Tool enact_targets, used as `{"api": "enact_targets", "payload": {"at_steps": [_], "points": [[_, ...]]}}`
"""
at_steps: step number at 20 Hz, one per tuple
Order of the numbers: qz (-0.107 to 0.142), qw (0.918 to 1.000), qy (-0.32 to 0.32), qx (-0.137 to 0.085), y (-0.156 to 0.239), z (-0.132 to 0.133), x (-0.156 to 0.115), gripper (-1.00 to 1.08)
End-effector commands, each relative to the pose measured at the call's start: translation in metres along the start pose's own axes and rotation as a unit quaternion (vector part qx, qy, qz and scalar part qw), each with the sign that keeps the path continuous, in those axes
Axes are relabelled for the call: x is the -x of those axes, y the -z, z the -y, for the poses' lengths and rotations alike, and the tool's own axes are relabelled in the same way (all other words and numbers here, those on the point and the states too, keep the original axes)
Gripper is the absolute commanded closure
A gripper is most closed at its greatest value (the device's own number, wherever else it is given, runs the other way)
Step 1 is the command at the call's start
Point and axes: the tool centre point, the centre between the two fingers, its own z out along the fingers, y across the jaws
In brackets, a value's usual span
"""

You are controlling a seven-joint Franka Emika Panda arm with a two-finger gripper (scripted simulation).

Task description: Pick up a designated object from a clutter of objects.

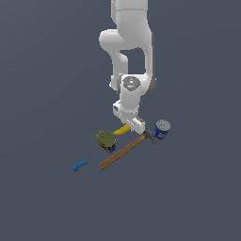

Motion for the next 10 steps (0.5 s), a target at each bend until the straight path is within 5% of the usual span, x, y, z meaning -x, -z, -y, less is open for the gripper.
{"api": "enact_targets", "payload": {"at_steps": [1,10], "points": [[0.0,1.0,0.0,-0.001,0.013,0.005,0.005,1.08],[-0.002,1.0,-0.001,0.0,0.075,0.027,0.029,1.08]]}}
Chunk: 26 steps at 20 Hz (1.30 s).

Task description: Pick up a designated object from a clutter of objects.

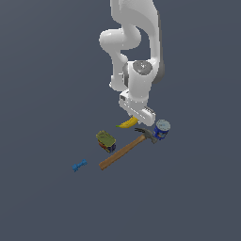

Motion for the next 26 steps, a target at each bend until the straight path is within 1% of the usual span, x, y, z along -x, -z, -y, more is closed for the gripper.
{"api": "enact_targets", "payload": {"at_steps": [1,20,26], "points": [[-0.001,1.0,0.0,0.0,0.02,0.007,0.007,1.08],[-0.002,1.0,0.0,0.001,0.186,0.068,0.072,1.08],[-0.001,1.0,0.0,0.0,0.229,0.086,0.089,1.08]]}}
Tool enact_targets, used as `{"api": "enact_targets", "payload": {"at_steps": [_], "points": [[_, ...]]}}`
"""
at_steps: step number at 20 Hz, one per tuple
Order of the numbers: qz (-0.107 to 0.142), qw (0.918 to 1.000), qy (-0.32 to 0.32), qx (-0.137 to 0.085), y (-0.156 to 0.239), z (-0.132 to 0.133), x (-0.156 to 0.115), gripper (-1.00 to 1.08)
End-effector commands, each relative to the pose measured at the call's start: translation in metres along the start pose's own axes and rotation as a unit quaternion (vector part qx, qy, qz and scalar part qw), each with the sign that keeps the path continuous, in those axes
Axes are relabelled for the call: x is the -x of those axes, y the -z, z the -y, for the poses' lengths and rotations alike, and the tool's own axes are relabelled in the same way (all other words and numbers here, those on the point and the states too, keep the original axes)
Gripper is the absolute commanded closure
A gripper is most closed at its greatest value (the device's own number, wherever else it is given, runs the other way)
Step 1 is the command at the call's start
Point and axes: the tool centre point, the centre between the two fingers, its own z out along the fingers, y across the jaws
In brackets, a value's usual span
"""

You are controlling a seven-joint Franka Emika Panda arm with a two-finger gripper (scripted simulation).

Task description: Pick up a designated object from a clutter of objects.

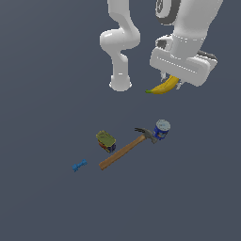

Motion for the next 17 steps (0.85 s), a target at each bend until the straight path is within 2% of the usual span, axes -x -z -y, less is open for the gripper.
{"api": "enact_targets", "payload": {"at_steps": [1,9,17], "points": [[0.0,1.0,0.0,0.0,0.017,0.007,0.006,1.08],[0.001,1.0,0.0,-0.001,0.046,0.02,0.017,1.08],[0.001,1.0,0.0,-0.001,0.047,0.022,0.016,1.08]]}}
